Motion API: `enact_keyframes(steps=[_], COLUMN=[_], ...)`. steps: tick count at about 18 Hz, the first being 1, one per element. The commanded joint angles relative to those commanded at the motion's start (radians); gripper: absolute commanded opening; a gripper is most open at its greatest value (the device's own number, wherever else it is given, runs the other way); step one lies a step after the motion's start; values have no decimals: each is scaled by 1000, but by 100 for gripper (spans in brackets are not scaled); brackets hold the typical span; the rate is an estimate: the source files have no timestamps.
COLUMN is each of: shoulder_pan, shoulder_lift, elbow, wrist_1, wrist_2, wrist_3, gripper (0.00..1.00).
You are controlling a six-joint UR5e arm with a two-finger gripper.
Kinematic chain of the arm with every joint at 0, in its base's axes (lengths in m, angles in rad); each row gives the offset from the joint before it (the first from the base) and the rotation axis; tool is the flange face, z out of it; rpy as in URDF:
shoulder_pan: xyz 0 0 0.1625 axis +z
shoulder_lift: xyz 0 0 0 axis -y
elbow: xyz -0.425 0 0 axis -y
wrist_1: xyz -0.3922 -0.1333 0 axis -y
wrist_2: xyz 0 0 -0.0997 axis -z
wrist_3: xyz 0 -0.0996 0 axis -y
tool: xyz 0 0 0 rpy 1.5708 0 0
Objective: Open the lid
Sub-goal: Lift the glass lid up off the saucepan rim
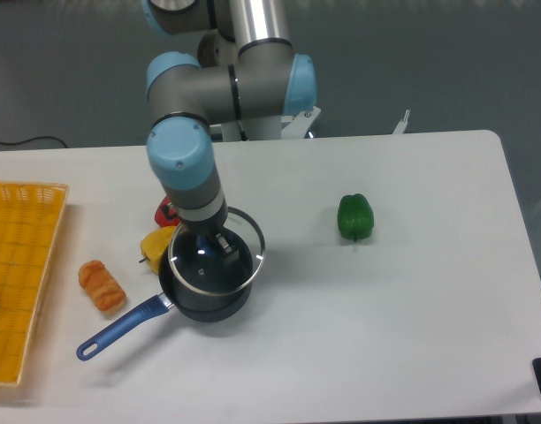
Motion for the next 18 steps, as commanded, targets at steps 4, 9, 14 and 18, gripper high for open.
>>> enact_keyframes(steps=[4,9,14,18], shoulder_pan=[26,40,45,45], shoulder_lift=[20,21,21,21], elbow=[5,17,23,26], wrist_1=[0,-2,0,3], wrist_2=[2,2,0,0], wrist_3=[89,201,232,232], gripper=[66,66,66,66])
